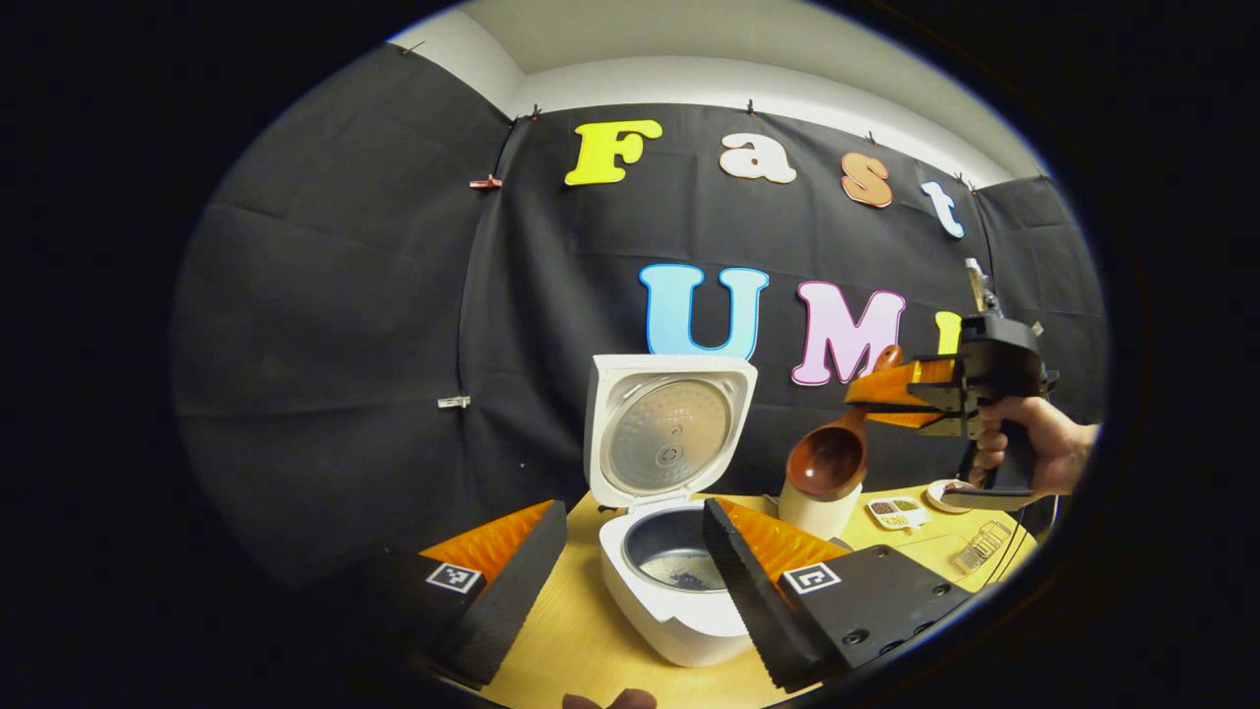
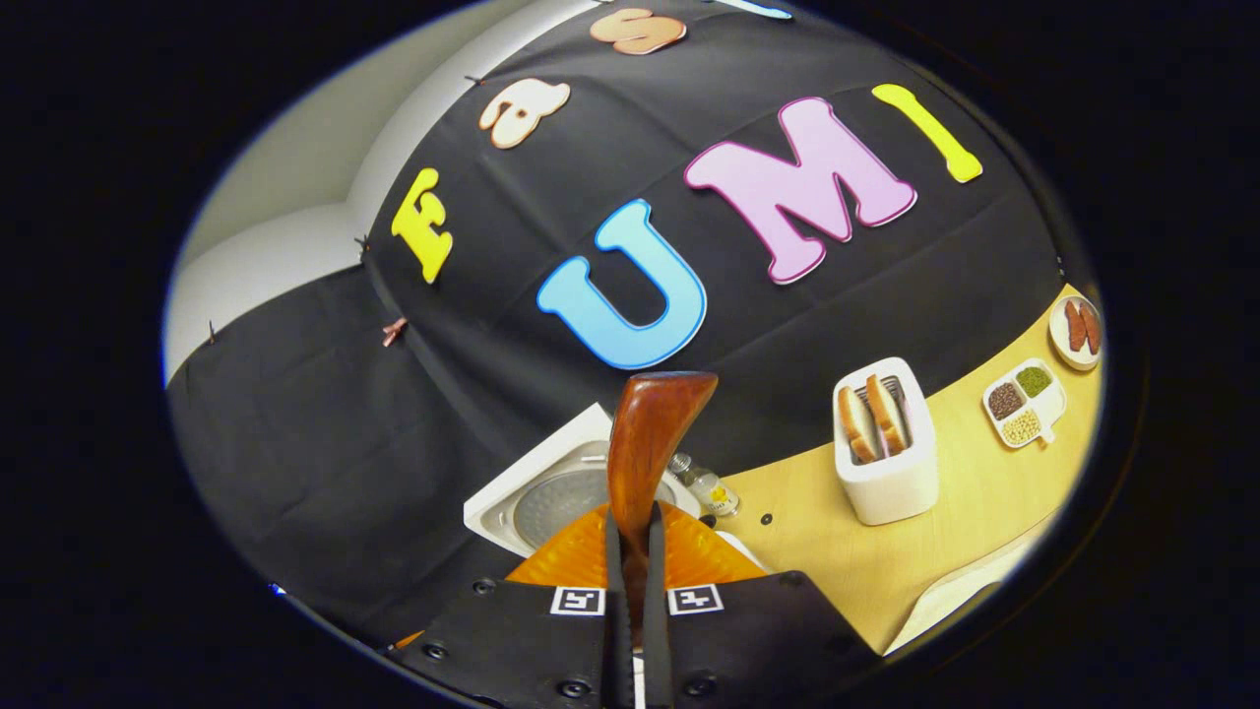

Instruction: Close the left gripper, press the button to open the rice cooker; take a wooden spoon from the chopstick holder with the right hand, scoop a spoonful of rice and pour it into the rice cooker, then put the wooden spoon back into the chopstick holder.

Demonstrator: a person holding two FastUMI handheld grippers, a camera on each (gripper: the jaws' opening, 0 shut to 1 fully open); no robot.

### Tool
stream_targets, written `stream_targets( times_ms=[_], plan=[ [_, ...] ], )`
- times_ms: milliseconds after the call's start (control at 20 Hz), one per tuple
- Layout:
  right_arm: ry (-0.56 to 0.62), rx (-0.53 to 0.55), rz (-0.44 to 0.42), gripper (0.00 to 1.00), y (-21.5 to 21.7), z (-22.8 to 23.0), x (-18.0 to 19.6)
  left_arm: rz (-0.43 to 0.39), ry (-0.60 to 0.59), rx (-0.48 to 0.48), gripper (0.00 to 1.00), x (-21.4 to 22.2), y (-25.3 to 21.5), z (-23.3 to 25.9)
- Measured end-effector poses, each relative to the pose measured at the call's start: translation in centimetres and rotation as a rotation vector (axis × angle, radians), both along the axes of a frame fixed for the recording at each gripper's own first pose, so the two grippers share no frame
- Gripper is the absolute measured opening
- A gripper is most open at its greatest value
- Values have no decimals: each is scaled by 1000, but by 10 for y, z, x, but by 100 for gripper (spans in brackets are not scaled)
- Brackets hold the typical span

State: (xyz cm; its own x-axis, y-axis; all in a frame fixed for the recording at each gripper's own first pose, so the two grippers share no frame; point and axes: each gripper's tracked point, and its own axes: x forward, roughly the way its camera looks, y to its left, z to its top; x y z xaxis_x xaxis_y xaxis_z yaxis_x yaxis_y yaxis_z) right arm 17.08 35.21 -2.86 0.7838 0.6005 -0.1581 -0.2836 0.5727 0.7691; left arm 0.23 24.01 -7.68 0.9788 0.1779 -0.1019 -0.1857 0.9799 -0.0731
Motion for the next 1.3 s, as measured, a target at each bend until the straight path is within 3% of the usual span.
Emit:
stream_targets(
  times_ms=[200,500,800,1050,1300],
  plan=[
    [-50,0,-82,8,-78,7,-4,-13,-16,28,95,10,-19,11],
    [-82,-94,-220,8,-208,-7,-16,-41,-31,29,95,26,-64,24],
    [-41,-258,-351,8,-335,-73,-25,-70,-33,48,95,35,-111,36],
    [21,-406,-374,8,-408,-139,-34,-84,-21,51,95,37,-146,41],
    [79,-505,-344,8,-434,-204,-34,-70,-13,41,95,38,-169,46]
  ],
)
